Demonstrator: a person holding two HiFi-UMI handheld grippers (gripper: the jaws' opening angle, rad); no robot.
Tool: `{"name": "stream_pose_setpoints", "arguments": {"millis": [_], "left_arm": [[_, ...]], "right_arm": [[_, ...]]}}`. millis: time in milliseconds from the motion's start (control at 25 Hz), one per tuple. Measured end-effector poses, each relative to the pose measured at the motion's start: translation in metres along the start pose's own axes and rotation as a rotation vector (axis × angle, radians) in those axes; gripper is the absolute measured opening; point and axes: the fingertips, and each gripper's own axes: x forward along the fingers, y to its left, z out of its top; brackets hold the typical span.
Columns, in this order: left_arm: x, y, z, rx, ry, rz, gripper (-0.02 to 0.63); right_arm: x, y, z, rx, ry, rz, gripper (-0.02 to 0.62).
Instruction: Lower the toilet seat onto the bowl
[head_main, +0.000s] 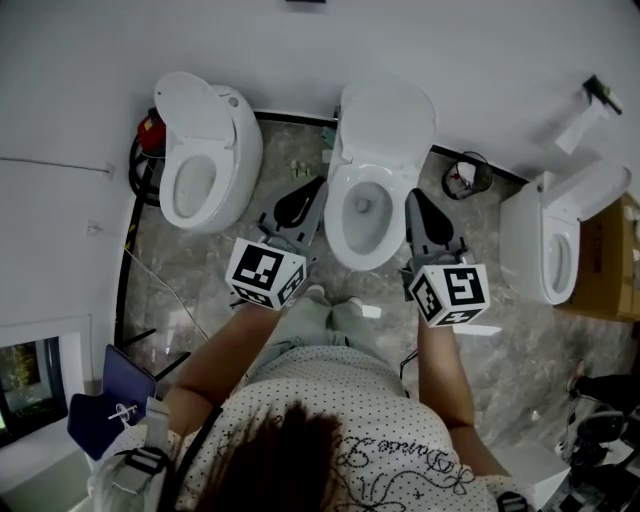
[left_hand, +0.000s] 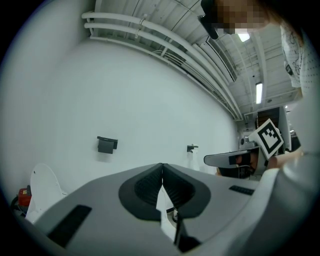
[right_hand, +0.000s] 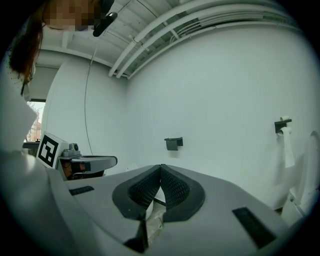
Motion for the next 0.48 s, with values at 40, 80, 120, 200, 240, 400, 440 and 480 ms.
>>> {"name": "stream_pose_setpoints", "arguments": {"millis": [40,80,120,200,240,400,440,480], "left_arm": [[0.0004,-0.0003,0.0009,0.002,-0.002,-0.001,0.005],[0.0006,-0.0003,0.0018,0.004,-0.004,0.0,0.005],[0.0006,-0.0003,0.0023,0.005,-0.005,0.003,0.005],[0.0004,0.0,0.0024,0.007,-0.006,0.008,0.005],[0.0005,0.0001,0.0021,0.007,-0.005,0.01,0.005],[0.0004,0.0012,0.0013,0.007,-0.004,0.017,0.005],[0.0002,0.0017,0.0012,0.006,-0.004,0.019,0.005],[0.0,0.0021,0.0013,0.005,-0.005,0.021,0.005]], "right_arm": [[0.0,0.0005,0.0012,0.002,-0.004,0.002,0.011],[0.0,0.0009,0.0023,0.004,-0.006,0.003,0.011],[-0.0001,0.0014,0.0031,0.004,-0.008,0.004,0.011],[-0.0002,0.0023,0.0038,0.002,-0.009,0.006,0.012],[-0.0002,0.0025,0.0038,0.002,-0.008,0.007,0.011],[0.0003,0.0021,0.0042,0.002,-0.008,0.006,0.011],[0.0004,0.002,0.0044,0.002,-0.008,0.006,0.011],[0.0004,0.002,0.0048,0.001,-0.009,0.006,0.011]]}}
